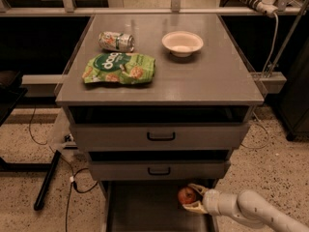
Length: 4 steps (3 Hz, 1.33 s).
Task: Place apple into bottom drawer
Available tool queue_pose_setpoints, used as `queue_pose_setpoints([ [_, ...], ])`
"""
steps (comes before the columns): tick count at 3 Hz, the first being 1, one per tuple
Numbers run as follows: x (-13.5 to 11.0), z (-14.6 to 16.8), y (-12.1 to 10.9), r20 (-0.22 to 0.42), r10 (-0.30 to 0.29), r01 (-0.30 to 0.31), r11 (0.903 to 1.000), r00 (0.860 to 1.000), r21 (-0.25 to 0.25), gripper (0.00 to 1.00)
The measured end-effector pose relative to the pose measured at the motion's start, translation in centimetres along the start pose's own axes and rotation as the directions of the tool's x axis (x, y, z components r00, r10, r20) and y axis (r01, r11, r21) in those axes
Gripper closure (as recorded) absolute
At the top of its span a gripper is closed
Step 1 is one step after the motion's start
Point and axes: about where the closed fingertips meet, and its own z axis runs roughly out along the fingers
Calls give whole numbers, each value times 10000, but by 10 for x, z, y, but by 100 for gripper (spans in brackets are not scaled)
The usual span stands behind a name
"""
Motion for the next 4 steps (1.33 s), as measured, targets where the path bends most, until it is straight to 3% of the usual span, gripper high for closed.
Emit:
queue_pose_setpoints([
  [1, 32, 20, 9, -296, -14, 2, 9992, 9996, -405, 100],
  [2, 32, 20, 9, -296, -14, 2, 9992, 9996, -406, 100],
  [4, 70, 73, 20, -446, 207, -247, 9954, 9988, -923, 100],
])
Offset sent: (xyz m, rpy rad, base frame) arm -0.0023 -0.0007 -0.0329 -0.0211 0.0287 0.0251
